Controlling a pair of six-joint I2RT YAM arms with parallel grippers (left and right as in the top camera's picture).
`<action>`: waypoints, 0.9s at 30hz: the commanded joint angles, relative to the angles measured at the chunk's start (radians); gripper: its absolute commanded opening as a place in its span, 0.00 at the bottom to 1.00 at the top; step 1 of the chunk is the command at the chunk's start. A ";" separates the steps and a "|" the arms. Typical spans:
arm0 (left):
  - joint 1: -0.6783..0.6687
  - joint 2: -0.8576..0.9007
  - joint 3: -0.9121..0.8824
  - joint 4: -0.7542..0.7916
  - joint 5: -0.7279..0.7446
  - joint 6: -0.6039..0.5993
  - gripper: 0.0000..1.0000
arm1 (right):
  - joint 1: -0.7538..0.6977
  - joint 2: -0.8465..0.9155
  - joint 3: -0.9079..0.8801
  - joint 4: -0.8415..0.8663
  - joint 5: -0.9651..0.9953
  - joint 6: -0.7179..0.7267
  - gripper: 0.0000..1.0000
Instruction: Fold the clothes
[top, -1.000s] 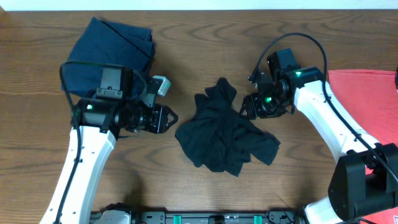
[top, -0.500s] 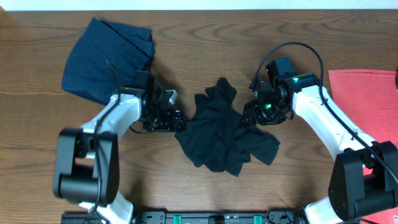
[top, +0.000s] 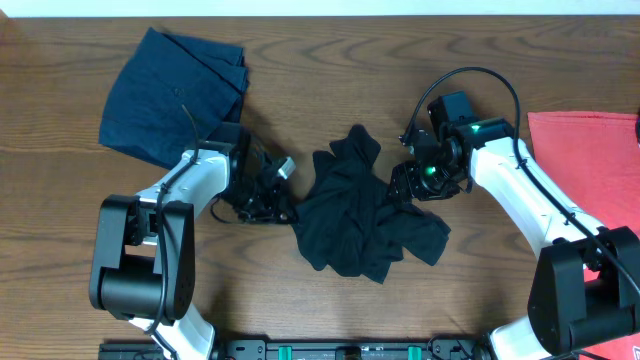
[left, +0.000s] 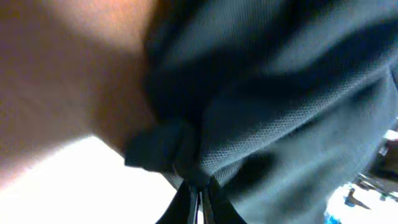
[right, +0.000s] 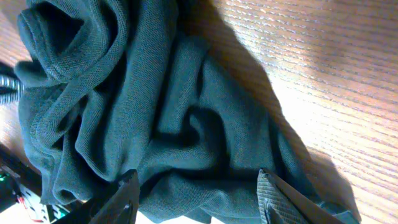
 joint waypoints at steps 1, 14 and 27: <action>0.001 -0.038 0.056 -0.068 0.061 0.033 0.06 | -0.006 -0.004 -0.005 0.010 -0.014 -0.006 0.59; 0.001 -0.452 0.203 -0.157 0.035 -0.003 0.06 | -0.007 -0.004 -0.005 0.021 -0.003 -0.005 0.61; 0.003 -0.483 0.187 -0.247 -0.089 -0.026 0.06 | -0.007 -0.004 -0.005 0.026 -0.003 -0.006 0.62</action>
